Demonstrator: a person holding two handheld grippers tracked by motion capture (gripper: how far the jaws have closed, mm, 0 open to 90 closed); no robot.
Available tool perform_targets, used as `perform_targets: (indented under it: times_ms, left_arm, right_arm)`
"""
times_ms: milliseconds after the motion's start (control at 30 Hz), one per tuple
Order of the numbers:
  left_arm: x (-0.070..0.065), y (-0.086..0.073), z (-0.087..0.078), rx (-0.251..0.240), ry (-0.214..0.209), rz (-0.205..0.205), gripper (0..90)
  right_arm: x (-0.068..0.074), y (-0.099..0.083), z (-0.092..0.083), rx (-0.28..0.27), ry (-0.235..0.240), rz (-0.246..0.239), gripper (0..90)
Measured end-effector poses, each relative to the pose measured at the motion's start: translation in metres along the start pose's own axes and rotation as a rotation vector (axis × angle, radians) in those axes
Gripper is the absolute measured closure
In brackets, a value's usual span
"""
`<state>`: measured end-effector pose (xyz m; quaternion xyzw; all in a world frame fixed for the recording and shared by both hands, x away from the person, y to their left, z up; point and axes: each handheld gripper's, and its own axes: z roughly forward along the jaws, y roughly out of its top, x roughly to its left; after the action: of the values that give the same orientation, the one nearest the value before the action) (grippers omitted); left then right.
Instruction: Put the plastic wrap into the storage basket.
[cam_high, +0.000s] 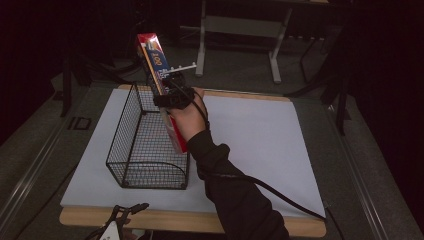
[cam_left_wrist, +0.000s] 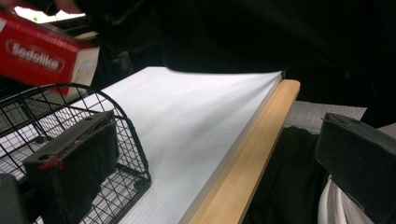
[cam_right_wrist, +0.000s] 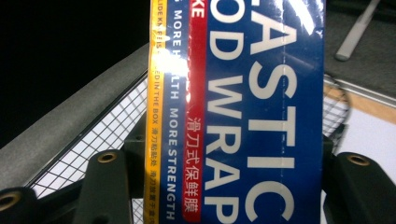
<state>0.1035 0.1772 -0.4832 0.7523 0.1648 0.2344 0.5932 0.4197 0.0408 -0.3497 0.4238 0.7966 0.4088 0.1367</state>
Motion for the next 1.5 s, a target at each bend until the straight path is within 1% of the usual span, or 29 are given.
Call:
perform_targets:
  times_ms: [33,100,167,267,333,433,467,567,633,800,833,900,967,1033,1100,1167,1300,1367,1433,1500]
  left_arm:
    - [0.000,0.000,0.000,-0.001,0.001,0.000,0.1]
    - [0.000,0.000,-0.001,-0.001,0.000,0.002,0.1]
    - [0.000,0.000,-0.001,-0.001,0.000,0.002,0.1]
    - [0.000,0.000,-0.001,-0.002,0.000,0.003,0.1]
    - [0.000,0.000,-0.001,-0.001,-0.001,0.003,0.1]
    - [0.000,0.000,0.000,0.001,-0.002,0.005,0.1]
    - [0.000,0.000,0.000,0.001,-0.002,0.005,0.1]
    - [0.000,0.000,0.000,0.005,0.002,0.007,0.1]
    - [-0.001,0.000,0.000,0.003,0.003,0.005,0.1]
    - [-0.001,0.000,0.000,0.004,0.001,0.007,0.1]
    - [-0.001,0.000,0.000,0.004,0.002,0.007,0.1]
    - [-0.001,0.000,-0.001,-0.001,0.008,0.012,0.1]
    - [0.000,0.000,-0.002,-0.003,0.011,0.008,0.1]
    - [0.000,0.000,-0.002,-0.002,0.009,0.007,0.1]
    - [-0.001,0.000,-0.001,0.000,0.005,0.008,0.1]
    - [-0.001,0.000,0.000,0.001,0.004,0.009,0.1]
    - [0.000,0.000,-0.001,0.001,0.004,0.006,0.1]
    - [0.000,0.000,-0.001,0.001,0.004,0.006,0.1]
    - [-0.001,0.000,0.000,0.004,0.003,0.008,0.1]
    - [-0.001,0.000,0.000,0.004,0.002,0.009,0.1]
  right_arm:
    - [0.003,-0.001,0.004,0.004,-0.002,0.002,39.8]
    - [0.007,-0.005,0.011,0.001,0.012,0.014,39.8]
    - [0.011,-0.008,0.018,0.002,0.007,0.017,39.8]
    - [0.017,-0.013,0.029,0.030,0.004,0.021,39.7]
    - [0.019,-0.018,0.035,0.035,0.005,0.025,39.8]
    - [0.020,-0.024,0.044,0.046,-0.002,0.021,39.7]
    - [0.020,-0.024,0.044,0.046,-0.002,0.021,39.7]
    - [0.021,-0.032,0.055,0.061,-0.026,0.015,39.7]
    - [0.021,-0.033,0.056,0.062,-0.028,0.013,39.7]
    - [0.022,-0.040,0.069,0.093,-0.028,0.009,39.7]
    - [0.022,-0.042,0.071,0.101,-0.030,0.010,39.7]
    - [0.021,-0.044,0.074,0.108,-0.046,-0.003,39.7]
    - [0.020,-0.046,0.076,0.122,-0.052,0.001,39.6]
    - [0.018,-0.049,0.079,0.143,-0.047,0.004,39.6]
    - [0.018,-0.052,0.082,0.158,-0.051,-0.009,39.5]
    - [0.019,-0.054,0.083,0.156,-0.062,-0.024,39.4]
    - [0.020,-0.056,0.083,0.162,-0.054,-0.020,39.3]
    - [0.021,-0.058,0.082,0.174,-0.044,-0.022,39.0]
    - [0.021,-0.060,0.084,0.185,-0.048,-0.031,38.8]
    - [0.020,-0.062,0.086,0.191,-0.042,-0.026,38.6]
